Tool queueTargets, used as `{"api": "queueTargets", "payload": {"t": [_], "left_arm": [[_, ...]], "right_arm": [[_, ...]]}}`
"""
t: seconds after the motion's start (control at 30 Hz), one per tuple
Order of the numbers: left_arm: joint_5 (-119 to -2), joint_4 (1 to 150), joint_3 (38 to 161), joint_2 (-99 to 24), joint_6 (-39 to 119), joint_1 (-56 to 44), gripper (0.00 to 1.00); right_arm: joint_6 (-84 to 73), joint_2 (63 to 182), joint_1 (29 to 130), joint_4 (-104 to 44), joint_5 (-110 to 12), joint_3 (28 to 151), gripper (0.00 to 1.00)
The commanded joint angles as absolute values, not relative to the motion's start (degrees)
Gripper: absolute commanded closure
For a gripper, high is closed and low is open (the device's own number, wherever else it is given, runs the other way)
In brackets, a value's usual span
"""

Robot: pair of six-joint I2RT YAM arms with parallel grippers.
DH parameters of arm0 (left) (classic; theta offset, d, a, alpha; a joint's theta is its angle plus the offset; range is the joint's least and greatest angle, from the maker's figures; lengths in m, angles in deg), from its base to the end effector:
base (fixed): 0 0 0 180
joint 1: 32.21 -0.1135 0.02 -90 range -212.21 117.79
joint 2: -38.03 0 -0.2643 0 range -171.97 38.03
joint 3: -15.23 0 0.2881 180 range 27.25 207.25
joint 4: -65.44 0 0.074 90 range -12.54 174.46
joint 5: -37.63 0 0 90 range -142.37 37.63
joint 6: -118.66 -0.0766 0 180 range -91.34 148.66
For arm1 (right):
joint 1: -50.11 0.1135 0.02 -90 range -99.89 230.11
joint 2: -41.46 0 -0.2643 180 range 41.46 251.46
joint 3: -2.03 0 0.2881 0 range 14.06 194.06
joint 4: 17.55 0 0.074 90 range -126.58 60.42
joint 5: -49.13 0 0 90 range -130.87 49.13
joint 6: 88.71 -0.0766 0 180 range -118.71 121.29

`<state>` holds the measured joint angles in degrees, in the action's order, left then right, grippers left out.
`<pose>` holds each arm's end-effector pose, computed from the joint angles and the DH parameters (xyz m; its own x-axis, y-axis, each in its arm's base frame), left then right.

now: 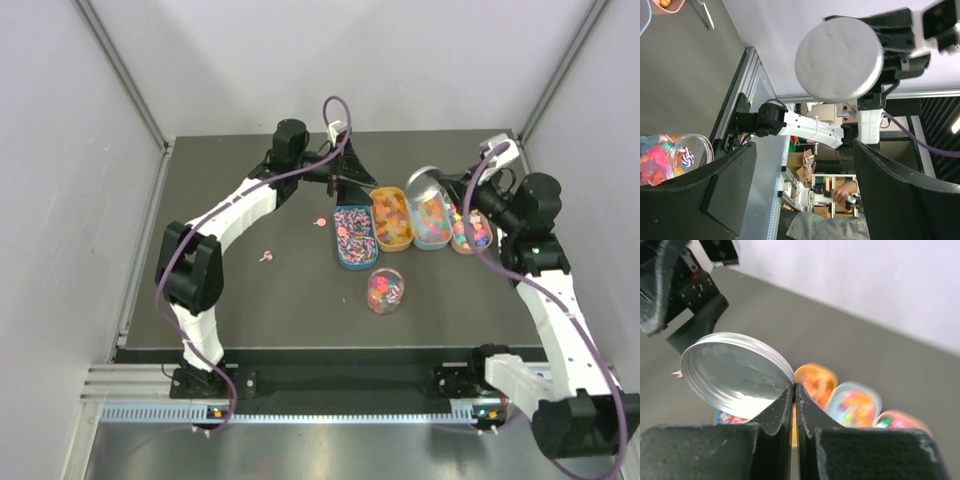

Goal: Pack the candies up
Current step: Pick up the bottle lid at the center of the board, then adjust the bottle lid.

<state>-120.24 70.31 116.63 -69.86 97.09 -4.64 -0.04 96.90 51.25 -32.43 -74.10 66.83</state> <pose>0.4000 -0.2889 0.3122 -0.9750 0.1139 -0.1908 0.1977 0.0530 -0.9788 0.2909 0.0478 0.3647 -0.1092 0.0172 -0.9939 -0.5596 0.8253 0.0758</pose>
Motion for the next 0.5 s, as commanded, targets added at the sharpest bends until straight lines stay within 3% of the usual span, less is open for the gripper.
{"api": "queueTargets", "payload": {"t": [0.0, 0.23, 0.47], "left_arm": [[-122.67, 68.33, 117.24, -67.87, 95.89, -4.88, 0.18], [-122.24, 68.07, 120.42, -65.68, 98.53, -4.7, 0.19], [-119.88, 71.29, 114.35, -58.84, 100.31, -6.11, 0.25]], "right_arm": [[11.63, 92.97, 59.04, -25.46, -63.4, 71.36, 1.0], [52.35, 85.51, 75.39, -15.61, -54.75, 65.31, 1.0], [78.52, 79.17, 80.78, -2.0, -52.56, 48.02, 1.0]]}}
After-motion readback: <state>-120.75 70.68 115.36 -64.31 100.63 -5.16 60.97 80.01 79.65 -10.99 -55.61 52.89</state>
